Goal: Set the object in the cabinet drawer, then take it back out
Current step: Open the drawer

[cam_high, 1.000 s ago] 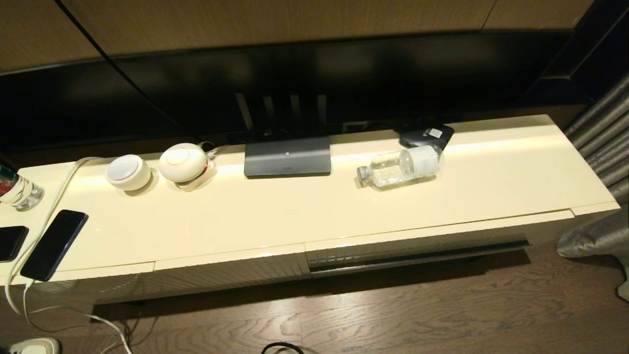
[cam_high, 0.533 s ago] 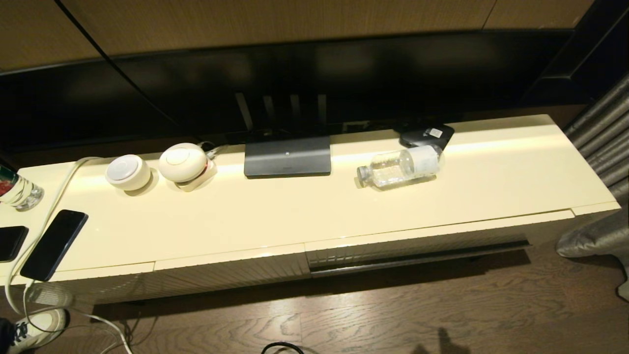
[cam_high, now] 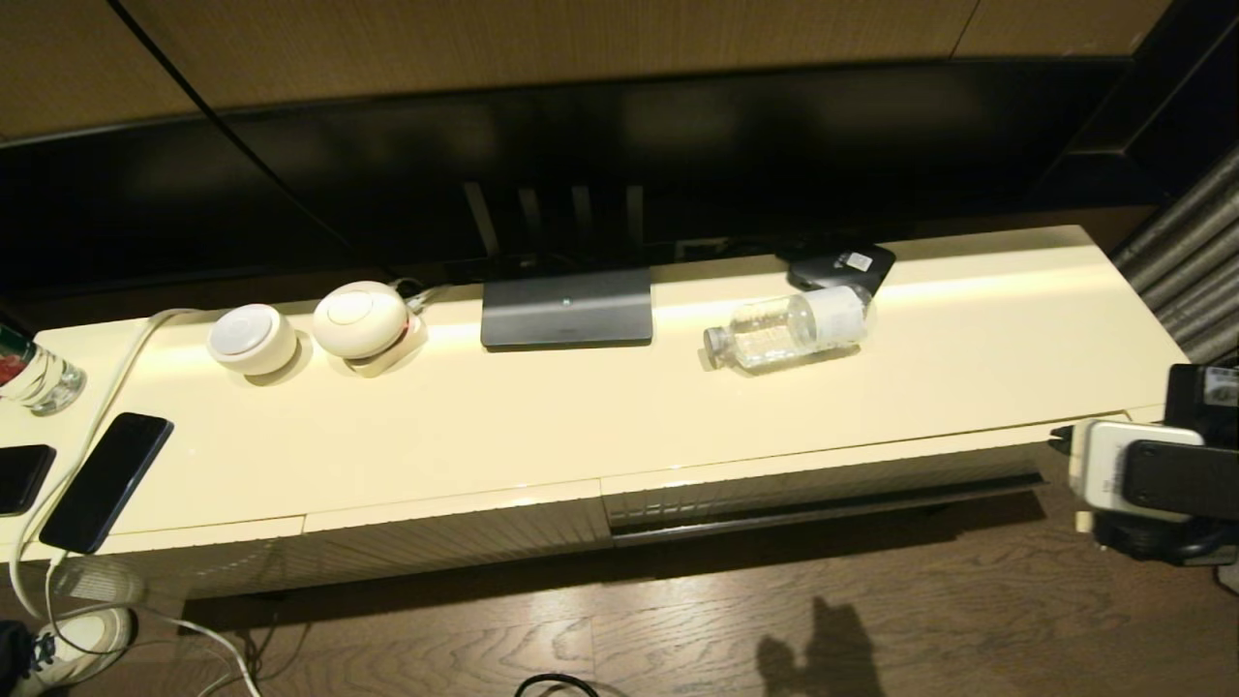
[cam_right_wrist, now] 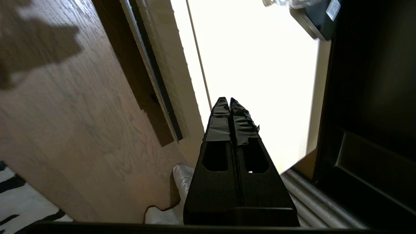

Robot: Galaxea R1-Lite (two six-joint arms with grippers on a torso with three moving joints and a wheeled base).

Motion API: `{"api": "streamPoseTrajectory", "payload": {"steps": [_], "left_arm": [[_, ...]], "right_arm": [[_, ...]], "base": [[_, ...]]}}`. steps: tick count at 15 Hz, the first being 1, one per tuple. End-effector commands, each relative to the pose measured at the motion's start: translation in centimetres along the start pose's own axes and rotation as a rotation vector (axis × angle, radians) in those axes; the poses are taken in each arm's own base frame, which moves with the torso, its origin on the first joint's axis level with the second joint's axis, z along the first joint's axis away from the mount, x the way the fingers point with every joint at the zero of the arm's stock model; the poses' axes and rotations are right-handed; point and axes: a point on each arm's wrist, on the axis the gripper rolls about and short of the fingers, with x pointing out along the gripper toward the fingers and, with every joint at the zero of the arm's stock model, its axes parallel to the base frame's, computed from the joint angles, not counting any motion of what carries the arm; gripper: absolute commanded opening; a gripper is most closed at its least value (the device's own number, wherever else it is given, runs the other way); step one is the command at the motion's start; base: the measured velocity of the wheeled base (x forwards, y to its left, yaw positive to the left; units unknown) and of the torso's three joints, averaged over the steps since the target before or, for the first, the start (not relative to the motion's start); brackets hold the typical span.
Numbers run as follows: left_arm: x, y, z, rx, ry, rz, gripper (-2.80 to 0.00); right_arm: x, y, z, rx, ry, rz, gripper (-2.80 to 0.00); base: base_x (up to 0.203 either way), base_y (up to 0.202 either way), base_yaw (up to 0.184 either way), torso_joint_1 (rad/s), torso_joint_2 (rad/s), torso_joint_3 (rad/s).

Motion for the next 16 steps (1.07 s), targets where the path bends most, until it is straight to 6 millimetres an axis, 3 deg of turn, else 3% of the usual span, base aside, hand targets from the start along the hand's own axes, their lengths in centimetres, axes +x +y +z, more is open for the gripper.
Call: {"api": "streamPoseTrajectory", "payload": {"steps": [1, 6, 13, 16], "left_arm": [[0.0, 0.0, -0.1, 0.000, 0.004, 0.002, -2.80], [0.0, 0.0, -0.1, 0.000, 0.004, 0.001, -2.80], [0.0, 0.0, -0.1, 0.000, 0.004, 0.000, -2.80], [0.0, 0.0, -0.1, 0.000, 0.005, 0.000, -2.80]], "right_arm": [[3.8, 1.9, 1.0, -0.042, 0.009, 0.054, -2.80], [7.9, 5.4, 0.9, -0.055, 0.013, 0.105, -2.80], [11.8, 11.2, 0.0, -0.070, -0.033, 0.221, -2.80], [13.8, 12.7, 0.0, -0.066, -0.062, 0.219, -2.80]], "base": [[0.000, 0.000, 0.000, 0.000, 0.00, 0.000], [0.000, 0.000, 0.000, 0.000, 0.00, 0.000], [0.000, 0.000, 0.000, 0.000, 0.00, 0.000], [0.000, 0.000, 0.000, 0.000, 0.00, 0.000]]}}
